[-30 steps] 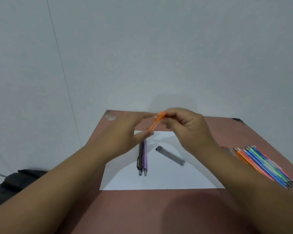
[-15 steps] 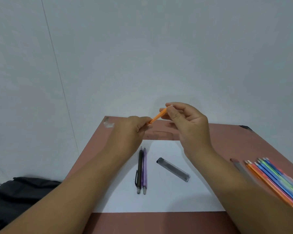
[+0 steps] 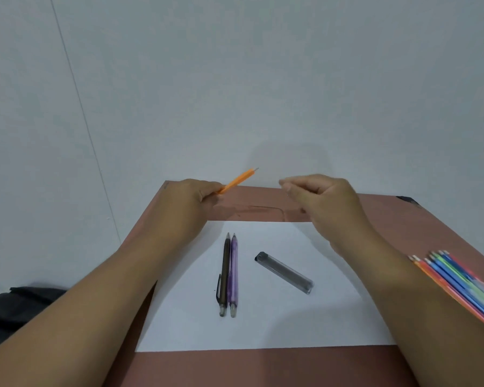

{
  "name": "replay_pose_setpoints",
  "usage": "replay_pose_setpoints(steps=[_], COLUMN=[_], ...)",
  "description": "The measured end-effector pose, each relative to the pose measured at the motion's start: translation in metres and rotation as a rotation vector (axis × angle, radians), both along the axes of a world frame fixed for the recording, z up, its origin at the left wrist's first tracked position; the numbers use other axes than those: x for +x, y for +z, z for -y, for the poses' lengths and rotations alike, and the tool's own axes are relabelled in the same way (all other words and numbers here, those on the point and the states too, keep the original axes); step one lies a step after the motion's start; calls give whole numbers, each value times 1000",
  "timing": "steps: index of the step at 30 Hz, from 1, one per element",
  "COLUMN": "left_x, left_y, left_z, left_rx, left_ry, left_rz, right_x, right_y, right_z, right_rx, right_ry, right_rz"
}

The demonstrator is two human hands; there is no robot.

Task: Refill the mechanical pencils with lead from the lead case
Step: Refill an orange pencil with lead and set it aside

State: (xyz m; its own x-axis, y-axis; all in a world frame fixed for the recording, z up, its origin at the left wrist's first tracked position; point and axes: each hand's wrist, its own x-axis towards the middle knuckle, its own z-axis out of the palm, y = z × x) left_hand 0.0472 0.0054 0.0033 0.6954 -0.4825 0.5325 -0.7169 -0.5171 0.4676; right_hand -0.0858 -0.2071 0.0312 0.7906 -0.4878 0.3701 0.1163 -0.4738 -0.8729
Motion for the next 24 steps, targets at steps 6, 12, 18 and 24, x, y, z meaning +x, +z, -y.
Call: replay_pose_setpoints(steps=[6, 12, 18, 24], left_x=[-2, 0, 8, -4], left_y=[0, -4, -11, -5], left_z=[-3, -1, 1, 2], left_rx=[-67, -21, 1, -38], left_ry=[-31, -57, -68, -106], left_rz=[-135, -103, -82, -104], right_x=[7, 6, 7, 7], right_y=[-29, -36, -39, -40], right_z=[25, 35, 38, 38], right_rx=[-331, -371, -352, -344], right_ry=[30, 4, -9, -11], right_rz=[-368, -429, -481, -462])
